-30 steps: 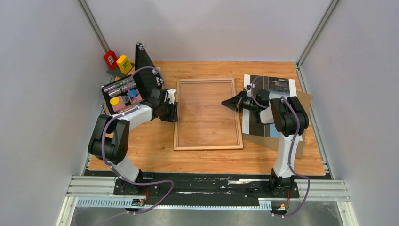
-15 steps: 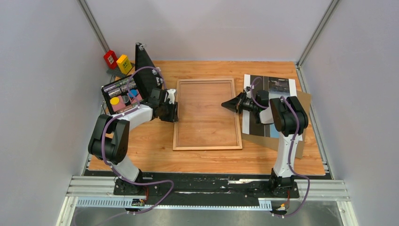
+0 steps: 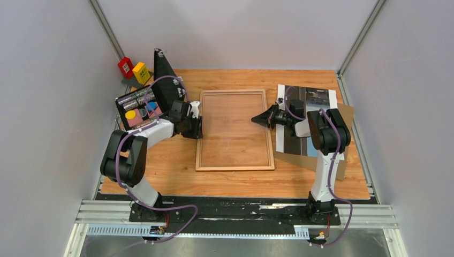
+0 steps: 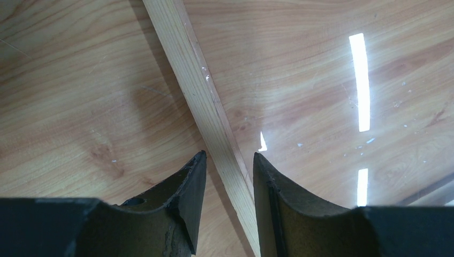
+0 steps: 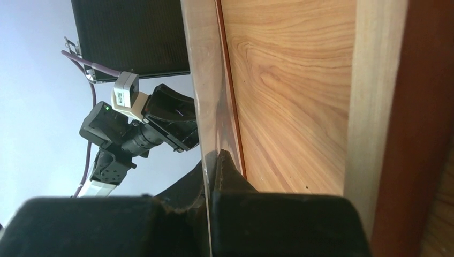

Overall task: Put the photo into the frame
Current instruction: Place the photo frame item in the photo frame.

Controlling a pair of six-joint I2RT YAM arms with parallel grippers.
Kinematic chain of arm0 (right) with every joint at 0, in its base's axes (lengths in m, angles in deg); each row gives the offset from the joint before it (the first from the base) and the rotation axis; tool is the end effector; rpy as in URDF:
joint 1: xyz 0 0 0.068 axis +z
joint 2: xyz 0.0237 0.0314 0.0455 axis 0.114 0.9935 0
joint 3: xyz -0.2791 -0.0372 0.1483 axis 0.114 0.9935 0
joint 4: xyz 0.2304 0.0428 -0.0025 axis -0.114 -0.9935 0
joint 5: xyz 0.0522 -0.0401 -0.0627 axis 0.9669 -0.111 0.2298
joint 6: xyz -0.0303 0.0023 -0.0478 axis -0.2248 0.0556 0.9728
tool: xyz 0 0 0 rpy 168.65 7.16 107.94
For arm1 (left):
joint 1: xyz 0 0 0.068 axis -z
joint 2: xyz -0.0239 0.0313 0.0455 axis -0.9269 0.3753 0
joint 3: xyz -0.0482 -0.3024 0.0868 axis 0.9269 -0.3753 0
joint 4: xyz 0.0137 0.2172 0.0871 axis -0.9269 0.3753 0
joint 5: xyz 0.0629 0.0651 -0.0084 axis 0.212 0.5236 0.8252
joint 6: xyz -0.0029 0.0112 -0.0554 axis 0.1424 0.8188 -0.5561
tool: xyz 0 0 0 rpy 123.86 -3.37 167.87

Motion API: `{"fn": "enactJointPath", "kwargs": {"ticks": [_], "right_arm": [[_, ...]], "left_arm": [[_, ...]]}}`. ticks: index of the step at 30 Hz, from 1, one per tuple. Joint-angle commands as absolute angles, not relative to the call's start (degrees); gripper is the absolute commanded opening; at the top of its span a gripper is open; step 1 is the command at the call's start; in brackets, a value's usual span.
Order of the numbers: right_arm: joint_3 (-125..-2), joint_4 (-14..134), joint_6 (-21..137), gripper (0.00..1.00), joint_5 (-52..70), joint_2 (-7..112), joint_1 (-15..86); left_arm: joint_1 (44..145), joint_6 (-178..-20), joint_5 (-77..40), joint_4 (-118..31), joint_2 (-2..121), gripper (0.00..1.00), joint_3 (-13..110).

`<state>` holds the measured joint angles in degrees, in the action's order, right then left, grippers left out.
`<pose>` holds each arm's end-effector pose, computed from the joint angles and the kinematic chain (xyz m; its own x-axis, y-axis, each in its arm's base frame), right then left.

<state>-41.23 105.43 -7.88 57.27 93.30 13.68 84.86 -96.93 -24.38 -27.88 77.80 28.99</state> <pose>0.4007 0.0831 0.1611 -0.9019 0.4305 0.0355 0.1278 0.1874 0.9739 0.2912 -0.0987 0.2331 -0.8457 0.0861 -0.5266 0.2774 0.9140 -0.2961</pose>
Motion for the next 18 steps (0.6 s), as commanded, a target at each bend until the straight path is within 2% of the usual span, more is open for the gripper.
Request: {"fn": "enactJointPath", "kwargs": {"ticks": [1, 18], "right_arm": [[-43.7, 102.3, -5.2, 0.0, 58.6, 92.3, 14.2], [-44.6, 96.9, -3.6, 0.0, 58.6, 90.5, 14.2]], "left_arm": [[85.1, -97.1, -23.6, -29.5, 77.6, 0.46, 29.6], [85.1, -97.1, -23.1, -29.3, 77.8, 0.51, 29.7]]}}
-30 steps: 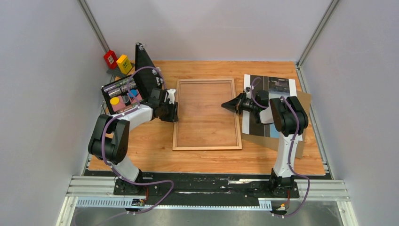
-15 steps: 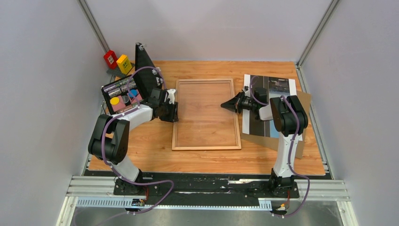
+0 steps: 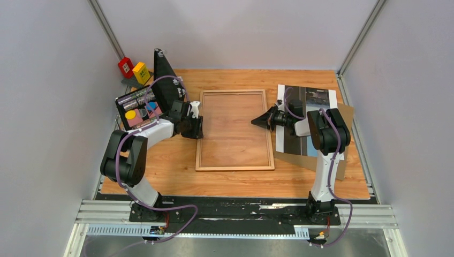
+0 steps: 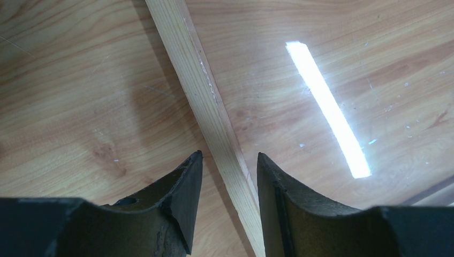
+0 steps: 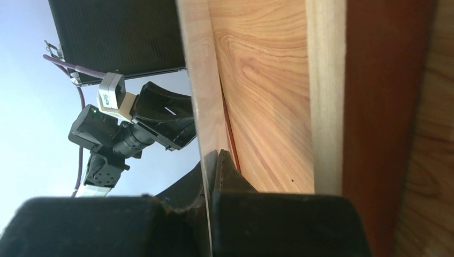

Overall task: Put the photo into the frame
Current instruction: Place the photo frame item in the photo frame.

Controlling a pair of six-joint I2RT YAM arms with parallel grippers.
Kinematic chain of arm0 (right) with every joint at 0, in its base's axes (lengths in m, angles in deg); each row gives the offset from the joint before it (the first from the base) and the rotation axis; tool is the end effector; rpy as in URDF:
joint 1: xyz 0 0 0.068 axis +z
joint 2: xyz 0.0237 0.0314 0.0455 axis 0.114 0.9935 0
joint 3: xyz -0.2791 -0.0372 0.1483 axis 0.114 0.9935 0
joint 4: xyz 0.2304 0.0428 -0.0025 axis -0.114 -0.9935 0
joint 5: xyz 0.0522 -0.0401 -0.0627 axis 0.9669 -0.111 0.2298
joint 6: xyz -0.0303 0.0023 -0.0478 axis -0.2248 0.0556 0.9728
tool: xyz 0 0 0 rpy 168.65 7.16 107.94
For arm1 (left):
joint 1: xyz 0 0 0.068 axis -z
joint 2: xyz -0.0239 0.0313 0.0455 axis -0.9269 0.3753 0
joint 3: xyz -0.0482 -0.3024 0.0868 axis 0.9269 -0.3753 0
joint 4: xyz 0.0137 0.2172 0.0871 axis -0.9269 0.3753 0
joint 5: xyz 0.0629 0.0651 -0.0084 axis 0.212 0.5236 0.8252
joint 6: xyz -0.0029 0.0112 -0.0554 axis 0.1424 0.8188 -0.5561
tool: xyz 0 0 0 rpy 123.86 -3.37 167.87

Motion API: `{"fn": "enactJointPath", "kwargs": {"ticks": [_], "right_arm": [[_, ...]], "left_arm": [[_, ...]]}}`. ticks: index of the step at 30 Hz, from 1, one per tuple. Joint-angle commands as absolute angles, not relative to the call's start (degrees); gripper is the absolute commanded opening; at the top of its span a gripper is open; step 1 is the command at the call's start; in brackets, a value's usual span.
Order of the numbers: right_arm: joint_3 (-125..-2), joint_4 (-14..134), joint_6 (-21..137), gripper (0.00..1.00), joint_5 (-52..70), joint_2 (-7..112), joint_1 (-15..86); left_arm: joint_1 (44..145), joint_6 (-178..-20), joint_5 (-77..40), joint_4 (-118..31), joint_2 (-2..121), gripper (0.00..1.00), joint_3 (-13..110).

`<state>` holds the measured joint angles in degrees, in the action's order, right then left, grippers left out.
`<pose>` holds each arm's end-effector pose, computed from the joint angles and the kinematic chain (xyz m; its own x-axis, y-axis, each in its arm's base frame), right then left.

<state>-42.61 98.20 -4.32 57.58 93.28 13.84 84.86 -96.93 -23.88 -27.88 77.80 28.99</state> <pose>0.4002 0.0843 0.1558 -0.9093 0.4113 0.0627 0.1678 0.2248 0.9598 0.2913 -0.0984 0.2330 -0.8450 0.0855 -0.5278 0.2735 0.9174 -0.2892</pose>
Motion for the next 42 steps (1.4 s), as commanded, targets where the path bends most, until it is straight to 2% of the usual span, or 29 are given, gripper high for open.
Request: {"fn": "enactJointPath", "kwargs": {"ticks": [1, 42], "right_arm": [[-44.7, 96.7, -3.5, 0.0, 58.7, 90.5, 14.2], [-49.4, 87.0, 8.8, 0.0, 55.9, 92.4, 14.7]], "left_arm": [[85.1, -97.1, -23.0, -29.2, 77.8, 0.51, 29.7], [86.1, -97.1, -22.7, -27.7, 79.4, 0.68, 31.8]]}}
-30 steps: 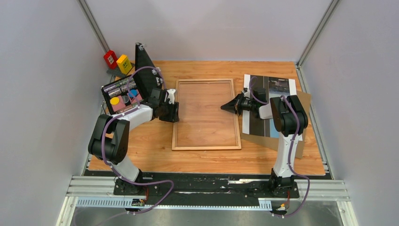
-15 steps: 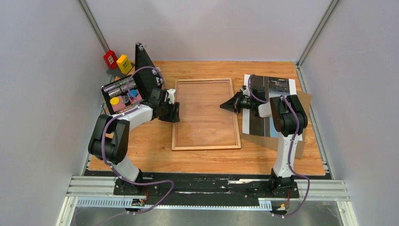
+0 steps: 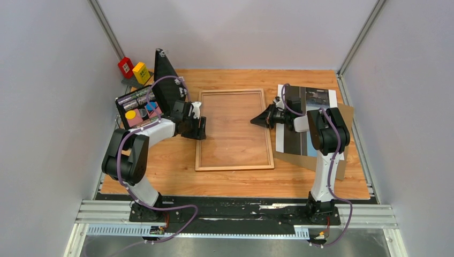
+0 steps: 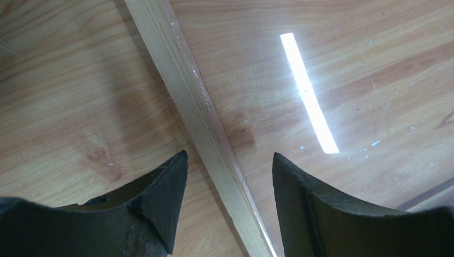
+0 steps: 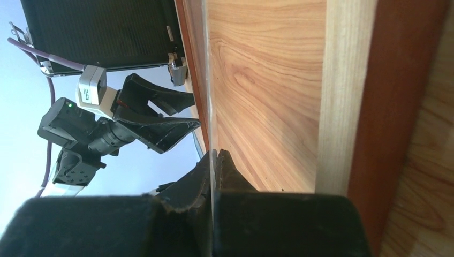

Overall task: Put the photo into the frame
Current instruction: Place the photo frame item in the photo frame.

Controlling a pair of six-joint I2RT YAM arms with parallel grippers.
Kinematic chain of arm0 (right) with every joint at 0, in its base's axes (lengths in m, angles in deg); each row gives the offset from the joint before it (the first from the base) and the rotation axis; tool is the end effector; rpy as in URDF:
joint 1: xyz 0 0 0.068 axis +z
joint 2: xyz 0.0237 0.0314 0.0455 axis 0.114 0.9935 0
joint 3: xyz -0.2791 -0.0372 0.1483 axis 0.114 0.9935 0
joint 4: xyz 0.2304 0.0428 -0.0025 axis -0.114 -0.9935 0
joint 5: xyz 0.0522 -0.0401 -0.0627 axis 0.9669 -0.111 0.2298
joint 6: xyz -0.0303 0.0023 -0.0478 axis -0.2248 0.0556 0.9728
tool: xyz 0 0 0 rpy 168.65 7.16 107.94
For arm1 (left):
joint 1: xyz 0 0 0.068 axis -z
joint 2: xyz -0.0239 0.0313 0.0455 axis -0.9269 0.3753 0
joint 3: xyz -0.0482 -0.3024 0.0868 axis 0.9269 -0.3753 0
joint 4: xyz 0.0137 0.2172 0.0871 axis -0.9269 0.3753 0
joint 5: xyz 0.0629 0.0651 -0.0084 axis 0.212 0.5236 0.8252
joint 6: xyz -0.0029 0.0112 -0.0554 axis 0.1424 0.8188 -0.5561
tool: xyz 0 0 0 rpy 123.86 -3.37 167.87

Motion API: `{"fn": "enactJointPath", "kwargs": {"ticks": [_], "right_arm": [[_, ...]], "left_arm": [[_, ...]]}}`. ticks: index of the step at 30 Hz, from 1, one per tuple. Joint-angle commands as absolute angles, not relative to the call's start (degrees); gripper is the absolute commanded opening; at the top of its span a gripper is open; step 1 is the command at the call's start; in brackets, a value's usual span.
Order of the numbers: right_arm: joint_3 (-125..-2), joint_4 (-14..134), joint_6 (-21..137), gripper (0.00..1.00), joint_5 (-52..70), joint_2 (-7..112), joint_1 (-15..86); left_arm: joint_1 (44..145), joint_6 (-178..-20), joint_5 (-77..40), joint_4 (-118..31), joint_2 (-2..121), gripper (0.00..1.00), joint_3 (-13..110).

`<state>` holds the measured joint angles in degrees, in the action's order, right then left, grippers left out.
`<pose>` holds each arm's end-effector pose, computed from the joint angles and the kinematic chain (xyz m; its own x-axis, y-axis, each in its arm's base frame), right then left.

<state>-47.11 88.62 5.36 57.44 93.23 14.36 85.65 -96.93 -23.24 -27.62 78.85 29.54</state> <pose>0.4082 0.0890 0.1604 -0.9325 0.3603 -0.0235 0.0933 0.3033 0.9483 0.2935 -0.1031 0.2299 -0.8495 0.0985 -0.5182 0.2775 0.9189 -0.2802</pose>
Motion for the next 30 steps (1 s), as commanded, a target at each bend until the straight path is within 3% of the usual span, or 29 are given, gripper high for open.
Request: {"fn": "enactJointPath", "kwargs": {"ticks": [1, 13, 21, 30], "right_arm": [[-49.6, 86.5, 9.4, 0.0, 55.5, 92.3, 14.7], [-51.5, 79.2, 16.4, 0.0, 51.4, 91.6, 14.7], [-52.1, 77.4, 18.5, 0.0, 50.2, 91.3, 14.7], [-52.8, 75.3, 20.6, 0.0, 49.1, 90.5, 14.7]], "left_arm": [[86.2, -97.1, -22.5, -27.4, 79.4, 0.68, 31.9], [86.5, -96.3, -22.2, -25.5, 77.6, 0.82, 33.5], [87.3, -95.1, -23.5, -23.9, 75.3, 0.99, 34.4], [92.6, -91.9, -23.0, -23.9, 74.4, 1.0, 38.6]]}}
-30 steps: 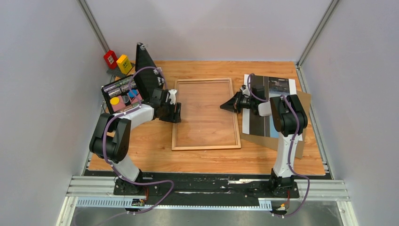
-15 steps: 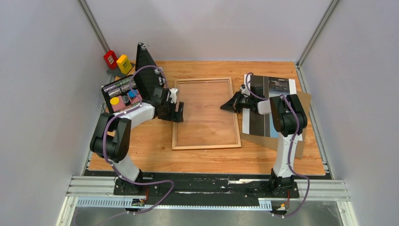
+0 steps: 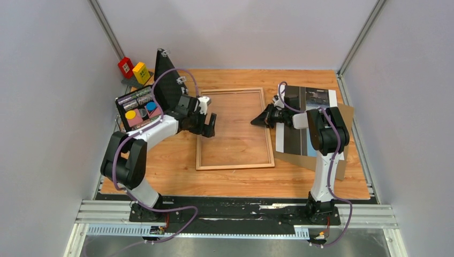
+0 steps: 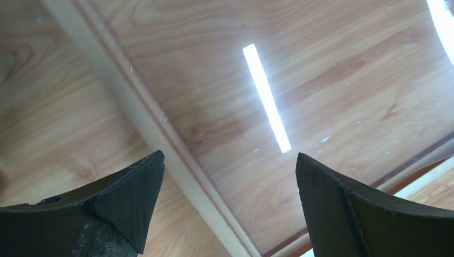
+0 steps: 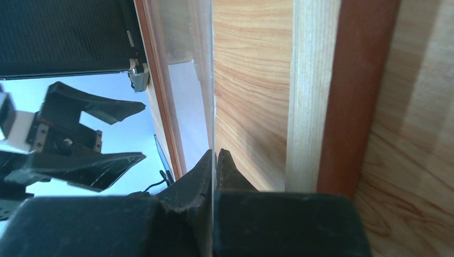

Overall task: Put the photo into the frame
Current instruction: Place the photo frame item in the photo frame.

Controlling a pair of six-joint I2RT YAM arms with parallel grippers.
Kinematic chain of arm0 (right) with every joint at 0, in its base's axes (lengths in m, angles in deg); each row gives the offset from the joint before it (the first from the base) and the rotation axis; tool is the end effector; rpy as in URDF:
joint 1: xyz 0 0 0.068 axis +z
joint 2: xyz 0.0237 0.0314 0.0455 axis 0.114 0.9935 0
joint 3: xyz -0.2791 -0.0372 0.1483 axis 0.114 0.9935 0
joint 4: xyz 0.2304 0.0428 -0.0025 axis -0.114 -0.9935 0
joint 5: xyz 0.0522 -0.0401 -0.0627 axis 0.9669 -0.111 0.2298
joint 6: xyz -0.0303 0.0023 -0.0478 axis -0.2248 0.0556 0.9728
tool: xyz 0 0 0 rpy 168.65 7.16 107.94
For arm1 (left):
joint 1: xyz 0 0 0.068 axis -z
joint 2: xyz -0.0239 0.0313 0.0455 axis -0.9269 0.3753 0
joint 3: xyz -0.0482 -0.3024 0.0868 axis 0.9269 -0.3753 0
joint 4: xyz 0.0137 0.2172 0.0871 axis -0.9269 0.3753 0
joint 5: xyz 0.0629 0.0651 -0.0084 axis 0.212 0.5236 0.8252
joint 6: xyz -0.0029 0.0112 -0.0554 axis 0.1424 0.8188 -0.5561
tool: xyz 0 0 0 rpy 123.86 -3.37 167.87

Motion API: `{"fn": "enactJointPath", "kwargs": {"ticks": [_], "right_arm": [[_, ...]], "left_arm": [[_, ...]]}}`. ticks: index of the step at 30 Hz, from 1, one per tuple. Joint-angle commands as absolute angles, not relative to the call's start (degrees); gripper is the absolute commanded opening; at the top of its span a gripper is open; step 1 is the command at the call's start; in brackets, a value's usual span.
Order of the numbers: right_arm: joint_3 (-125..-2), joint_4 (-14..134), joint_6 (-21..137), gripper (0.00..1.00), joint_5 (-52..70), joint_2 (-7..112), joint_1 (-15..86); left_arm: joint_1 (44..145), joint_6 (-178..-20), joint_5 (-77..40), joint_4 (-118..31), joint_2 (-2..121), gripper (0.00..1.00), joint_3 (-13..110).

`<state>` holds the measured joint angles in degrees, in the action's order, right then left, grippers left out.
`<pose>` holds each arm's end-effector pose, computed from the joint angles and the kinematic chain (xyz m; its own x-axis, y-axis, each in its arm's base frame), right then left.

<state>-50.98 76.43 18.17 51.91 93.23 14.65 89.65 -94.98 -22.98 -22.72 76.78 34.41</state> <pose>0.4122 0.0894 0.1581 -0.9328 0.3356 -0.1315 0.0364 0.4506 0.8920 0.2882 -0.1241 0.2579 -0.8103 0.1806 -0.5575 0.3760 0.8899 -0.2582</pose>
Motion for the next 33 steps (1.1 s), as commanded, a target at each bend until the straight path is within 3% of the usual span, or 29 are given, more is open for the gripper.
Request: {"fn": "enactJointPath", "kwargs": {"ticks": [1, 14, 33], "right_arm": [[-52.8, 75.3, 20.8, 0.0, 49.0, 90.3, 14.7], [-53.4, 74.0, 22.2, 0.01, 48.2, 89.9, 14.9], [-55.3, 73.5, 22.4, 0.02, 48.6, 92.6, 15.6]], "left_arm": [[93.6, -91.8, -22.9, -24.0, 75.1, 1.0, 40.0], [100.8, -95.9, -23.5, -27.3, 93.7, 1.0, 58.8], [105.1, -101.0, -23.8, -32.2, 100.4, 0.99, 61.0]]}}
